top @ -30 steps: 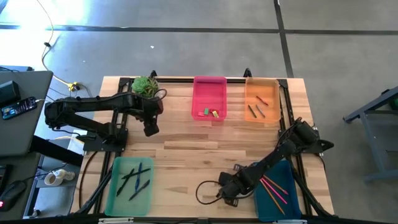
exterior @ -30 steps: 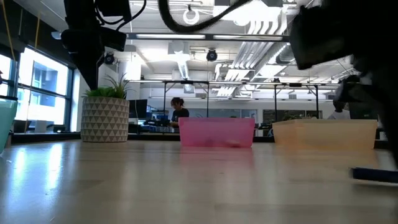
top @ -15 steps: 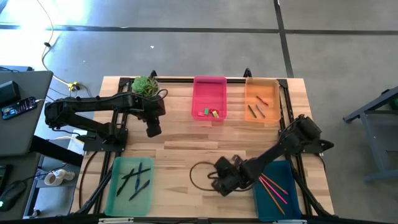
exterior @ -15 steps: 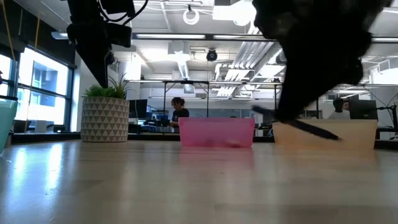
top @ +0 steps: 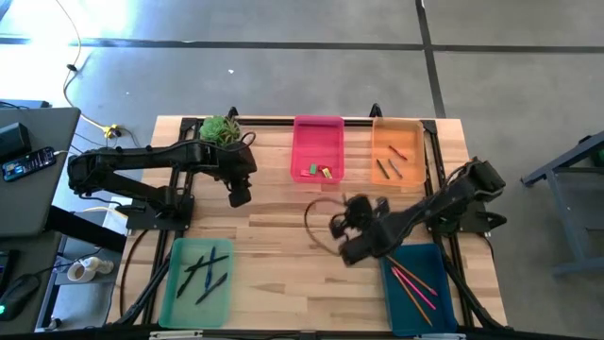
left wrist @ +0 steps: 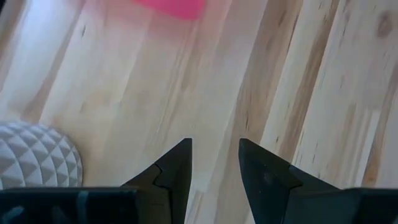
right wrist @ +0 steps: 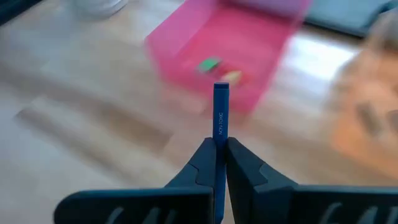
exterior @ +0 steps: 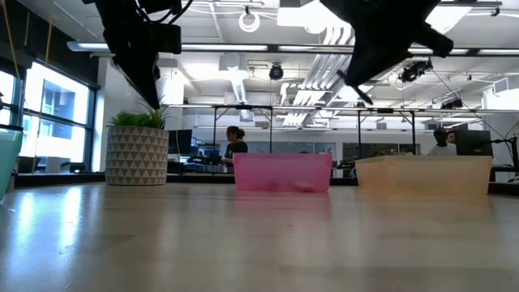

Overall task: Sort crayons/erasers/pens/pencils in bins
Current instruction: Put the blue crayon into the orange bin

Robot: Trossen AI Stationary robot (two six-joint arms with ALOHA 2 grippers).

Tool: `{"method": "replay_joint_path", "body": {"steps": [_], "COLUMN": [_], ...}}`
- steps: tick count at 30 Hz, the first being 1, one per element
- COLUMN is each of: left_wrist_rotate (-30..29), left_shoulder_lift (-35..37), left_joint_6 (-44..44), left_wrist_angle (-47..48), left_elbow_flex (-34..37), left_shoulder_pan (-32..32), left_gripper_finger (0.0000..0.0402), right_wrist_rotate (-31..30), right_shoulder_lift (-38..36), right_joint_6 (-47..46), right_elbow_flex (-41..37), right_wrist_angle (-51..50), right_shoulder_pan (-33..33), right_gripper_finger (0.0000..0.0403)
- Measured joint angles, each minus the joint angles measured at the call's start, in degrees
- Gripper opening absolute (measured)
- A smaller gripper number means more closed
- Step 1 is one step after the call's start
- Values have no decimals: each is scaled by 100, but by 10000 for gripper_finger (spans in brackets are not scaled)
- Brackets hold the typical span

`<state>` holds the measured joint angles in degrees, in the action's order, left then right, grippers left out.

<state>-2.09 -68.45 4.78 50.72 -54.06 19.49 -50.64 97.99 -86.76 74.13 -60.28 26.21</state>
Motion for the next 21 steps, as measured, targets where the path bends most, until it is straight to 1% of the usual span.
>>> {"method": "replay_joint_path", "body": {"steps": [4, 10, 12, 16, 21], "left_wrist_rotate": [0, 0, 0, -2, -4], "left_shoulder_lift": [0, 0, 0, 0, 0], "left_joint_6": [0, 101, 101, 103, 101], "left_wrist_angle": [-262, -746, -916, -1257, -1608], "left_elbow_flex": [0, 0, 0, 0, 0], "left_shoulder_pan": [0, 0, 0, 0, 0], "left_gripper_finger": [119, 119, 119, 119, 119], "right_wrist_rotate": [-154, -148, -150, -90, 237], "right_shoulder_lift": [-436, -1208, -1474, -1958, -2377], "right_joint_6": [-318, -166, 129, 1037, 2181], "right_elbow_flex": [2, 2, 2, 2, 2], "right_wrist_angle": [-1028, -2151, -2310, -2323, -2324], "right_shoulder_pan": [-420, -1286, -1593, -2235, -3058], "right_gripper_finger": [0, 0, 0, 0, 0]}}
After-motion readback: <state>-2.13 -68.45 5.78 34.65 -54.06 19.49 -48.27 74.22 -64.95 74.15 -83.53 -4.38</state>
